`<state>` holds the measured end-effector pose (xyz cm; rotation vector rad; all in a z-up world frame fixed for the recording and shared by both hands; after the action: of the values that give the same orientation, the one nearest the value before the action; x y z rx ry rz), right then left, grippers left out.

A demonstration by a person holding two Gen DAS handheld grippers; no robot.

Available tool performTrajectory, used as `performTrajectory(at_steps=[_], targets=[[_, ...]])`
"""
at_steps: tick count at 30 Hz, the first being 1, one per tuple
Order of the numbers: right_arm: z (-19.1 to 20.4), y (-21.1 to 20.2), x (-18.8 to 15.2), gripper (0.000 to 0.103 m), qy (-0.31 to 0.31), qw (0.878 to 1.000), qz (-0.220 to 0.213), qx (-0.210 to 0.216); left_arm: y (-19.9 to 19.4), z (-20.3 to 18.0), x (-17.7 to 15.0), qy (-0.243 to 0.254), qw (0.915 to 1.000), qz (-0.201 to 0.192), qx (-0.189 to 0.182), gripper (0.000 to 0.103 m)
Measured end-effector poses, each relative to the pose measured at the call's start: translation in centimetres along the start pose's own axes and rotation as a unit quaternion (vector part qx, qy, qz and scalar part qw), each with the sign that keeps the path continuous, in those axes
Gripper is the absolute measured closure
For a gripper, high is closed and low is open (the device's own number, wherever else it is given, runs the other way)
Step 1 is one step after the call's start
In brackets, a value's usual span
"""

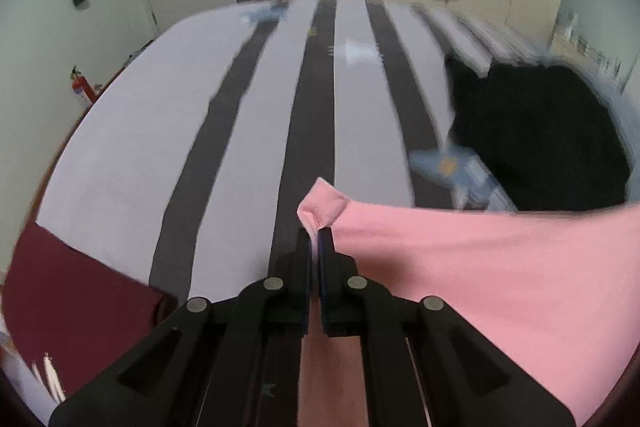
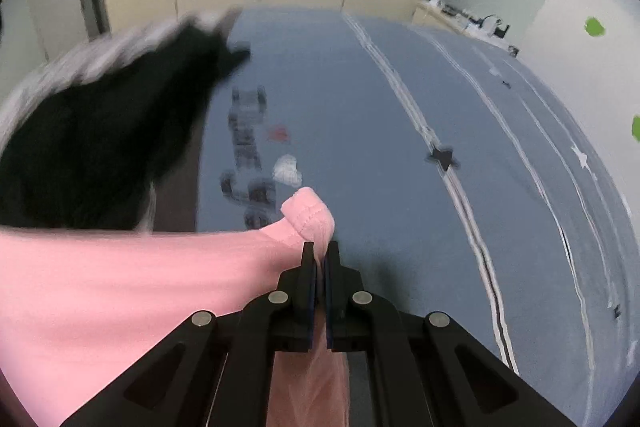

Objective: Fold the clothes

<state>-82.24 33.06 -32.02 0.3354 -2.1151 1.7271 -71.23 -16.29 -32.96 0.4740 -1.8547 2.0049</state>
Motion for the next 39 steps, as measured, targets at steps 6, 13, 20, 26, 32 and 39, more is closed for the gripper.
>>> performTrajectory(at_steps=[6, 13, 20, 26, 32, 39], targets=[[2.3, 3.9, -2.0, 0.099, -0.063, 0.996, 0.052, -0.033, 3.0, -1.0, -0.8, 0.024, 0.9974, 0.050, 0.046, 0.098], [-0.2, 1.2, -2.2, 0.066, -0.062, 0.997, 0.032, -0.017, -1.3, 2.6, -0.9, -0.046, 0.9986, 0.026, -0.001, 0.060], [-4.7, -7.0, -8.9, 0.063, -0.038, 0.999, -0.023, 0.024, -11.0, 4.9, -8.6, -0.032, 0.9986, -0.011, -0.041, 0.056], [-6.7, -13.8, -20.1, 0.058, -0.037, 0.999, -0.012, 0.024, -17.4, 9.5, -23.7, -0.080, 0.9960, 0.031, -0.024, 0.055], [-12.4, -18.0, -33.1, 0.058, 0.041, 0.997, 0.056, 0.015, -20.6, 13.3, -35.9, -0.150, 0.9838, 0.095, 0.023, 0.053], [-16.1, -18.7, -40.8, 0.058, 0.100, 0.990, 0.100, 0.005, -18.9, 12.1, -39.6, -0.170, 0.9786, 0.116, -0.001, 0.052]])
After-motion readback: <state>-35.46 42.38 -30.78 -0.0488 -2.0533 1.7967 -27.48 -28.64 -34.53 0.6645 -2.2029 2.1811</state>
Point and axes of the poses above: each gripper's, at about its wrist camera, not at the fingertips, and y roughly the way its jaws point, z to its left, x to its top, the point moved 6 cm from there along y, roughly the way its jaws point, and after that the axes turned 5 degrees about z, right-handed, at the moved point
